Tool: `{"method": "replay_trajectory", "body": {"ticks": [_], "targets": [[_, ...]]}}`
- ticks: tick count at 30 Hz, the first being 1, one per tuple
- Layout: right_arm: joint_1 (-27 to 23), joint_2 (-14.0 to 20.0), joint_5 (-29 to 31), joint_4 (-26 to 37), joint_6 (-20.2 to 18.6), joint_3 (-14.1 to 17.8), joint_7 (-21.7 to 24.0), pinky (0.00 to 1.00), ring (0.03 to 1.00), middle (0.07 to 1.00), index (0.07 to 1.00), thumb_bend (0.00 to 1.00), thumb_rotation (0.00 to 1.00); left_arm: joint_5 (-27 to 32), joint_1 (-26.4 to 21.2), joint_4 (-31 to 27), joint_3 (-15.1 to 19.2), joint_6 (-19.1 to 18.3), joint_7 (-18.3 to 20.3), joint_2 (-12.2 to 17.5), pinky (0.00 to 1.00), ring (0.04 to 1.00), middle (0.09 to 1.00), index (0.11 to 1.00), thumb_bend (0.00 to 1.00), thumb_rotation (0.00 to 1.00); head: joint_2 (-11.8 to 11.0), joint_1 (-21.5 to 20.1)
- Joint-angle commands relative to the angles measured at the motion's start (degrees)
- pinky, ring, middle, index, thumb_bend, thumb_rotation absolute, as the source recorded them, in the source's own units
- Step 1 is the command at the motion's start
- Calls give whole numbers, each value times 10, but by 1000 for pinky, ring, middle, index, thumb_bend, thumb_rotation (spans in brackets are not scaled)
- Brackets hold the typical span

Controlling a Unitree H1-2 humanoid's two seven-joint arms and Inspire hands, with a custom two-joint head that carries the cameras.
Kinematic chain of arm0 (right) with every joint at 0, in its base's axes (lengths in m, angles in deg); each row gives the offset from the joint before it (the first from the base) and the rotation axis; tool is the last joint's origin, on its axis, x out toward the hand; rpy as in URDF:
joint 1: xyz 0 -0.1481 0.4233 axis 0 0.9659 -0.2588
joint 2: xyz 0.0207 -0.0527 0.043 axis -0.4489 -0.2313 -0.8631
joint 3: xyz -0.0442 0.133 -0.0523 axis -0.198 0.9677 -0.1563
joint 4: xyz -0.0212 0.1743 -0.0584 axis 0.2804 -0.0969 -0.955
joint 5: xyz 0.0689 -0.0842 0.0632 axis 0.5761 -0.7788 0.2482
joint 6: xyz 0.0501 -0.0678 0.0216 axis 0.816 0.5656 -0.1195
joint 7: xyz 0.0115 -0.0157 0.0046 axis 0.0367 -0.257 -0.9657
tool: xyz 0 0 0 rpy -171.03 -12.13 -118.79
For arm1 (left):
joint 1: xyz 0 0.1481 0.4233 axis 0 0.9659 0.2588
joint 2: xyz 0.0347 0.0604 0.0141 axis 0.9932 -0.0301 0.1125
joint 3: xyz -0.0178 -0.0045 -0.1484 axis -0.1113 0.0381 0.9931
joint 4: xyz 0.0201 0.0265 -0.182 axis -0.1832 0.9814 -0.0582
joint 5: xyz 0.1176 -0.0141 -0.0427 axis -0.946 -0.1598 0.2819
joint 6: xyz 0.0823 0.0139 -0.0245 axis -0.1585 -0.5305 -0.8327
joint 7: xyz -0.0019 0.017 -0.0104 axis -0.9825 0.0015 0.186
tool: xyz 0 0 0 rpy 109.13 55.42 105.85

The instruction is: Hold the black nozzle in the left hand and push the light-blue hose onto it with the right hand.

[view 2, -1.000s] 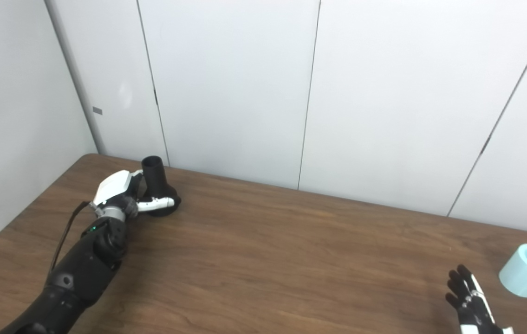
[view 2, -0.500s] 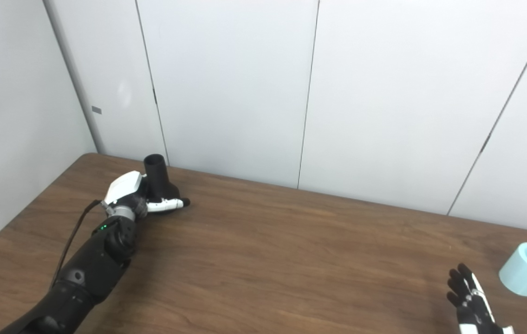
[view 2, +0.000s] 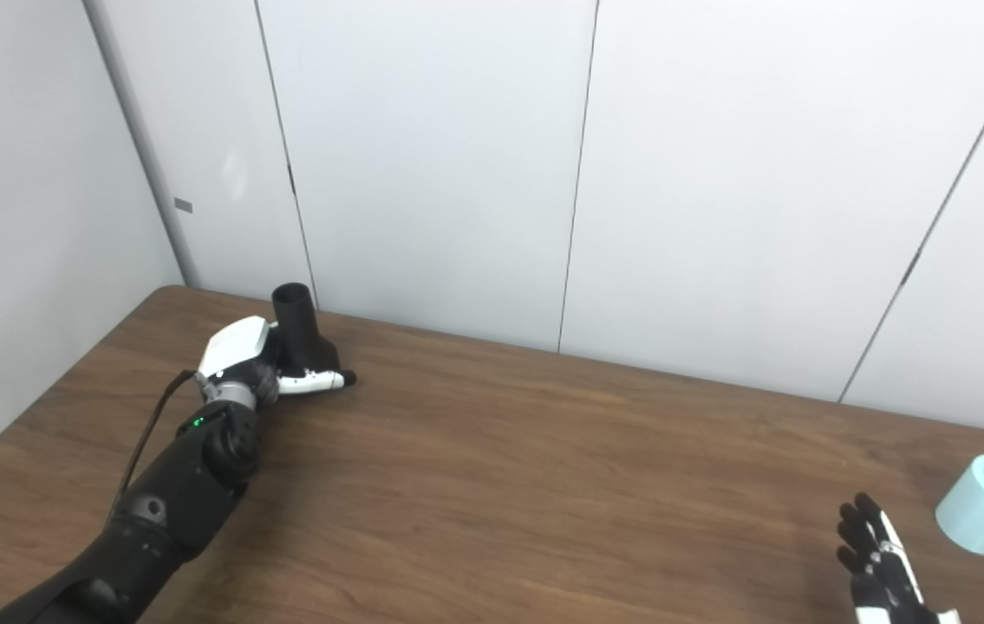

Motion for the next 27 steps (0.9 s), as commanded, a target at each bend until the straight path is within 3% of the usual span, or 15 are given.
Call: {"method": "replay_trajectory", "body": {"ticks": [1,4,5,6,7,11,18,27], "targets": [[41,-13,-2,-37,10,-7,-6,887,916,915,942,590,968,9,-23,10,4,14,0,7,823,796,762,755,933,462,2,0],[41,-15,-4,-32,5,-6,-8,898,913,911,943,576,966,29,-27,24,11,36,9,7,775,714,662,668,854,202,2,0],[42,-15,-3,-31,3,-6,-8,900,913,911,943,575,966,42,-24,17,21,44,9,3,775,706,651,655,843,161,2,0],[42,-15,-2,-29,2,-6,-7,901,915,912,943,566,967,51,-22,17,26,56,7,2,680,648,591,563,685,82,2,0],[42,-16,-1,-29,2,-7,-7,903,917,913,945,558,967,57,-21,19,29,64,6,1,603,597,548,507,587,33,2,0],[43,-15,-6,-25,3,-7,-8,877,909,907,945,550,979,48,-18,17,14,68,9,2,537,555,524,474,523,1,5,-1],[46,-16,1,-13,-6,-8,-4,872,901,902,947,555,972,29,-13,3,-6,53,4,1,496,530,507,482,521,0,7,-1],[49,-14,-13,-7,-2,-13,-7,870,894,897,953,489,995,13,1,-28,-19,35,5,4,425,491,473,497,522,0,9,-2]]}}
